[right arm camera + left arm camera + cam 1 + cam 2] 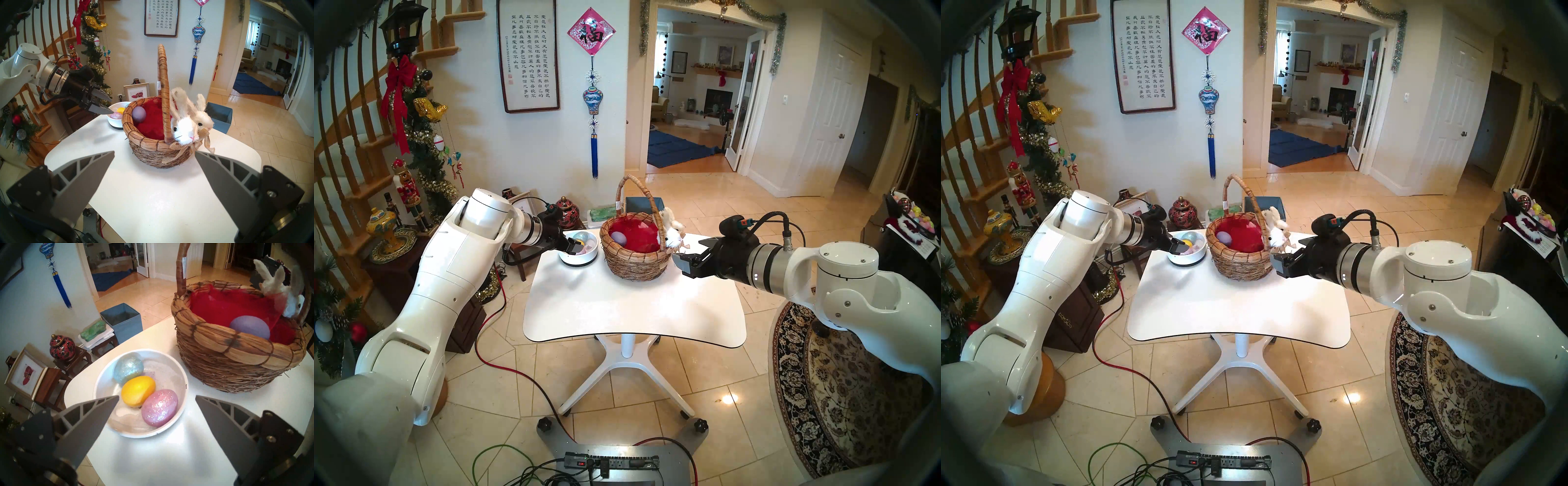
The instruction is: Put easter egg into basket
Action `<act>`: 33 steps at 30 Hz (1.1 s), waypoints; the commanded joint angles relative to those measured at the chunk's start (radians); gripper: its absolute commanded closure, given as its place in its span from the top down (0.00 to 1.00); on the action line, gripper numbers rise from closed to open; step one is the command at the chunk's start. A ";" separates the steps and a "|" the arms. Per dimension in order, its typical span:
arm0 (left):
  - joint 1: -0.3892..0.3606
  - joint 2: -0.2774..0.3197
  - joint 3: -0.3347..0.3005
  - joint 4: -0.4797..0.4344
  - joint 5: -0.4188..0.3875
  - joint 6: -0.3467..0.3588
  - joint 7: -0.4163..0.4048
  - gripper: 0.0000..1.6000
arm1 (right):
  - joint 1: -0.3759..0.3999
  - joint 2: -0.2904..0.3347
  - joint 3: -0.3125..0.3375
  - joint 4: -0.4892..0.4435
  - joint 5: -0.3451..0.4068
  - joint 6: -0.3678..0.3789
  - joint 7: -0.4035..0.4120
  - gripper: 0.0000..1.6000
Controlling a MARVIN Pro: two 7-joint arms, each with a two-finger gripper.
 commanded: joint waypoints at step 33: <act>-0.110 -0.111 0.014 0.131 0.048 0.030 0.115 1.00 | 0.011 -0.001 0.008 -0.001 -0.001 -0.002 0.000 1.00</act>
